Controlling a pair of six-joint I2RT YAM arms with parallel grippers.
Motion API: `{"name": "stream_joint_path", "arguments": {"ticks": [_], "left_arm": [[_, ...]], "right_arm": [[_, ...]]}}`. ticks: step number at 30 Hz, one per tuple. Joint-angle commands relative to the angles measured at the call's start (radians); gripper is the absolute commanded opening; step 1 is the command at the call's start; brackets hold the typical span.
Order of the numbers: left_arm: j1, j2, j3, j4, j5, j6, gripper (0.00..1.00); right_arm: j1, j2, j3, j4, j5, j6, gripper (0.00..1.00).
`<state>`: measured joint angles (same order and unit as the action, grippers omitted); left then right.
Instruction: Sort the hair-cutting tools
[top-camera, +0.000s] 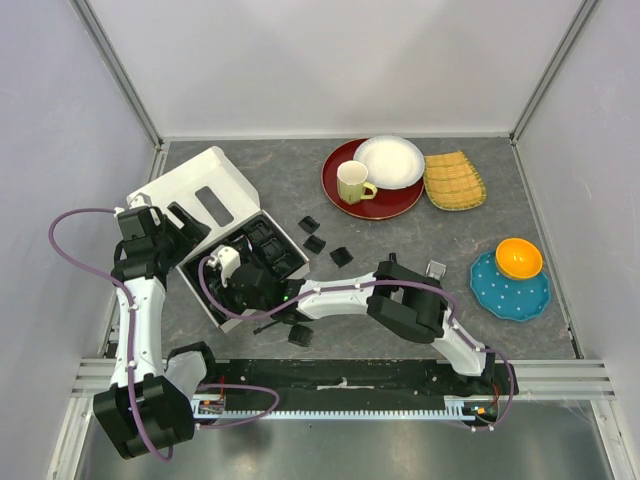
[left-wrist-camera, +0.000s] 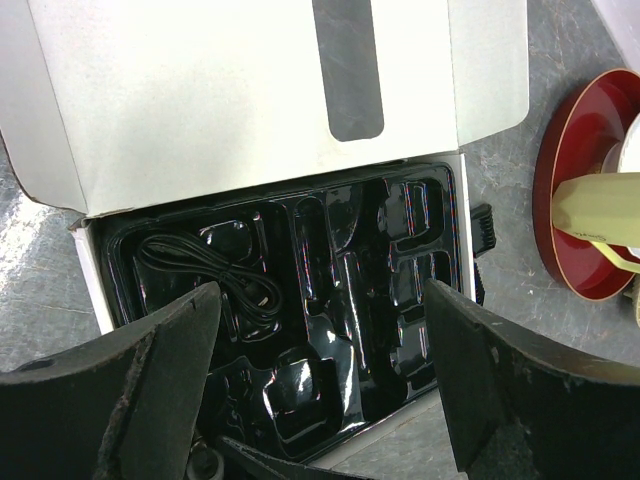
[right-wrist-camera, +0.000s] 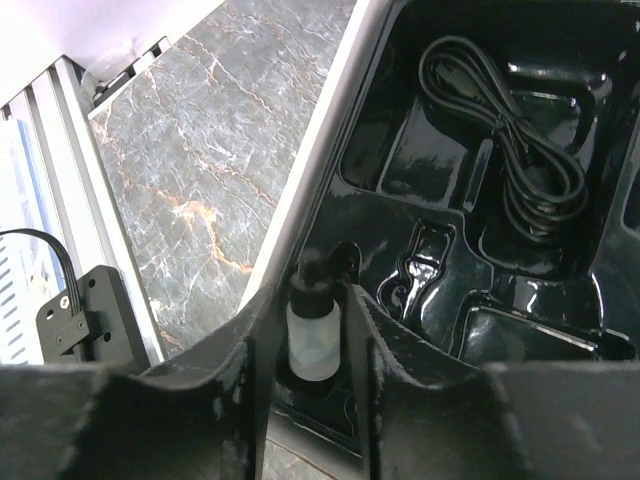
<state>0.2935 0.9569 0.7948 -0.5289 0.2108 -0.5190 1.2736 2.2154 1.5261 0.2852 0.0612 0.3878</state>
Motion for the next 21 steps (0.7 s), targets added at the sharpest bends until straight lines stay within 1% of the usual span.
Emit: {"name": "stream_joint_path", "arguments": {"ticks": [1, 3, 7, 10, 11, 13, 15, 17, 21], "left_arm": [[0.006, -0.007, 0.021, 0.009, -0.013, -0.024, 0.88], [0.006, -0.009, 0.023, 0.009, -0.013, -0.024, 0.88], [0.009, -0.01, 0.023, 0.01, -0.014, -0.026, 0.88], [0.007, -0.01, 0.023, 0.009, -0.014, -0.024, 0.88], [0.007, -0.012, 0.023, 0.007, -0.016, -0.024, 0.88], [0.007, -0.012, 0.023, 0.009, -0.016, -0.026, 0.88], [0.007, -0.014, 0.023, 0.007, -0.016, -0.026, 0.88], [0.007, -0.014, 0.023, 0.007, -0.016, -0.024, 0.88], [0.009, -0.015, 0.023, 0.007, -0.016, -0.024, 0.88]], "right_arm": [[0.004, -0.009, -0.02, 0.02, -0.015, -0.003, 0.46], [0.004, -0.019, -0.02, 0.019, -0.018, 0.006, 0.52], [0.004, -0.042, 0.009, -0.027, -0.011, 0.026, 0.54], [0.004, -0.049, 0.017, -0.049, 0.012, 0.033, 0.48], [0.003, -0.051, 0.023, -0.052, 0.023, 0.034, 0.44], [0.004, -0.051, 0.025, -0.055, 0.029, 0.036, 0.39], [0.004, -0.043, 0.028, -0.057, 0.029, 0.037, 0.31], [0.004, -0.034, 0.038, -0.069, 0.029, 0.037, 0.27], [0.003, -0.022, 0.04, -0.081, 0.038, 0.04, 0.22]]}}
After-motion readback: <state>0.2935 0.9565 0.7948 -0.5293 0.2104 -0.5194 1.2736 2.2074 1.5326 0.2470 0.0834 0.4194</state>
